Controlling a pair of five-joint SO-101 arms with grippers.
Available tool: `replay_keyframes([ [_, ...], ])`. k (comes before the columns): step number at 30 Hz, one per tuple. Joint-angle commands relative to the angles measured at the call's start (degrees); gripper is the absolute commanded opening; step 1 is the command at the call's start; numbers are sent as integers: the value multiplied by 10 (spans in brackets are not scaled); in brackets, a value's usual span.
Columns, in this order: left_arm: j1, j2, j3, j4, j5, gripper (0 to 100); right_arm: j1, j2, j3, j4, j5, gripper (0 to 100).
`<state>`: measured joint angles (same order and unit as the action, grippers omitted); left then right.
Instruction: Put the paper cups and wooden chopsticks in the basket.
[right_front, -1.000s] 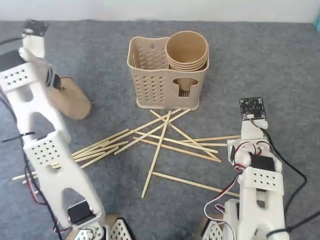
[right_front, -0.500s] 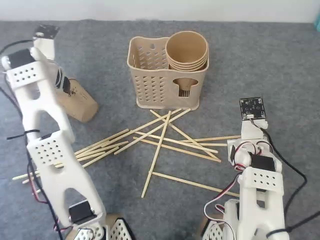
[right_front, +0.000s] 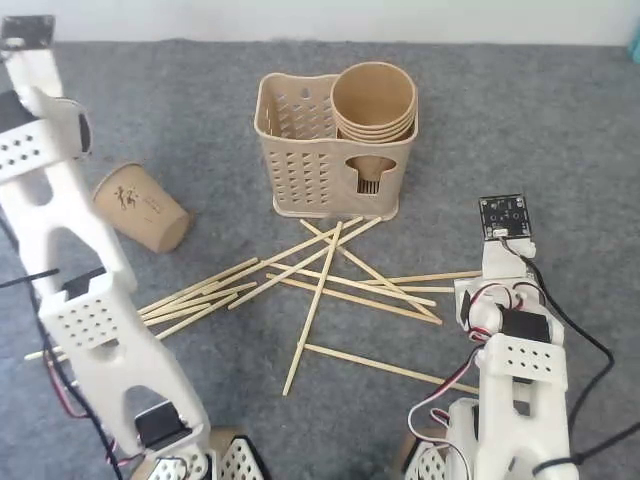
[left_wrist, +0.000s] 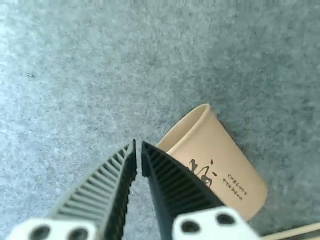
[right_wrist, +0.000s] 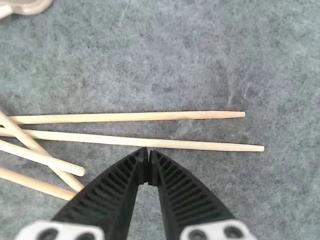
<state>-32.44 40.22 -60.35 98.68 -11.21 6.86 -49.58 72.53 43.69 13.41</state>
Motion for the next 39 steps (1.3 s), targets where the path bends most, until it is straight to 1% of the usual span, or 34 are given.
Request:
replay_keyframes([
  [1,-3,-24,-23,5,6,12,1,-12,-3,-8,5,8],
  [7,-4,64,-29,-56,6,12,1,-12,-3,-8,4,8],
  [10,-1,96,-29,-62,6,12,1,-14,2,-9,5,8],
  [14,11,120,-29,-52,6,12,0,-15,4,-9,5,8],
  [19,33,113,-28,22,3,12,0,-16,4,-9,5,8],
  [21,40,91,-13,22,4,11,0,-16,4,-9,5,8],
  [24,47,34,48,22,4,11,0,-16,4,-9,6,8],
  [27,74,-37,160,22,-11,11,1,-16,3,-9,7,8],
  [31,132,-132,336,21,-22,11,2,-16,3,-9,8,8],
  [33,161,-178,401,20,-22,11,4,-16,3,-9,8,8],
  [39,229,-314,523,20,-18,11,5,-16,2,-9,8,8],
])
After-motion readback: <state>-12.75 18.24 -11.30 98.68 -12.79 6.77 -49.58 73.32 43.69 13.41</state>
